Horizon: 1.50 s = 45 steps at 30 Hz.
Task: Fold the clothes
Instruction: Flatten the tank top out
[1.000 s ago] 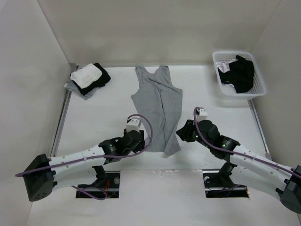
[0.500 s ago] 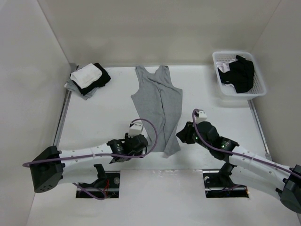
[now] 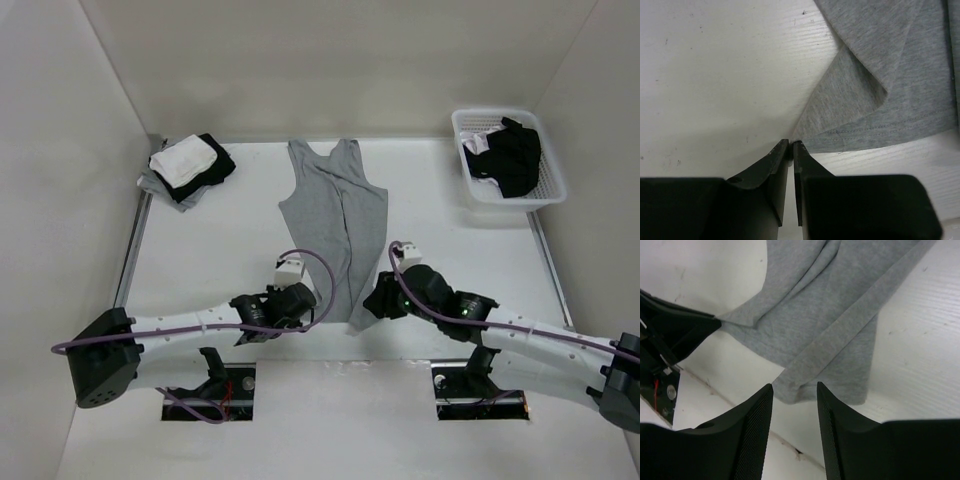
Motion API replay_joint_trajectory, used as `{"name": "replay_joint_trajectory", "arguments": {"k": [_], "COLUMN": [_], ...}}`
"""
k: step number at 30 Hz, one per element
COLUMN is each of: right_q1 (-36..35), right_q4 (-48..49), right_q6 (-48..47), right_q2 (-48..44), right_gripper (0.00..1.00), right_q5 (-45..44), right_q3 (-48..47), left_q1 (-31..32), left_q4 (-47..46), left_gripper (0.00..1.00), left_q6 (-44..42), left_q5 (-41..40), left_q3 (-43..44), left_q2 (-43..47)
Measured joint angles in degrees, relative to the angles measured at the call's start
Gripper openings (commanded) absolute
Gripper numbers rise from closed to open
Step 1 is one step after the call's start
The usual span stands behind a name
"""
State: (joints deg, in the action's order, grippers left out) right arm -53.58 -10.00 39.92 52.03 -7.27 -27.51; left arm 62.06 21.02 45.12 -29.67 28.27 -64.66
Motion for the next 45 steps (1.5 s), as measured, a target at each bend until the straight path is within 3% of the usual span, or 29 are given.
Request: {"name": "replay_joint_trajectory", "arguments": {"k": [9,23,29,42,45], "right_q1": [-7.9,-12.4,-14.3,-17.1,-17.1], "right_q4": [-7.6,-18.4,-25.2,-33.1,-33.4], "right_q6": [0.2,1.1,2.1,3.5,3.7], "right_q2": [7.3,26.5,33.9,40.6,41.1], "right_gripper": [0.5,0.48,0.46,0.46,0.38], "right_q5": [-2.9,-10.8,-15.4,-18.4,-18.4], "right_q3": [-9.0,-23.5,-30.3,-35.3,-35.5], "left_q1": [-0.3,-2.4,-2.4,-4.3,-4.3], "left_q4": [-6.1,-12.9,-14.0,-14.8,-14.9], "left_gripper": [0.05,0.05,0.05,0.05,0.05], "left_q6": [3.6,11.0,11.5,11.1,11.0], "left_q5": [2.1,5.6,6.4,7.9,8.2], "left_q3": [-3.9,-16.5,-18.4,-19.1,-19.3], "left_q2": [8.1,22.7,26.3,28.6,28.6]}}
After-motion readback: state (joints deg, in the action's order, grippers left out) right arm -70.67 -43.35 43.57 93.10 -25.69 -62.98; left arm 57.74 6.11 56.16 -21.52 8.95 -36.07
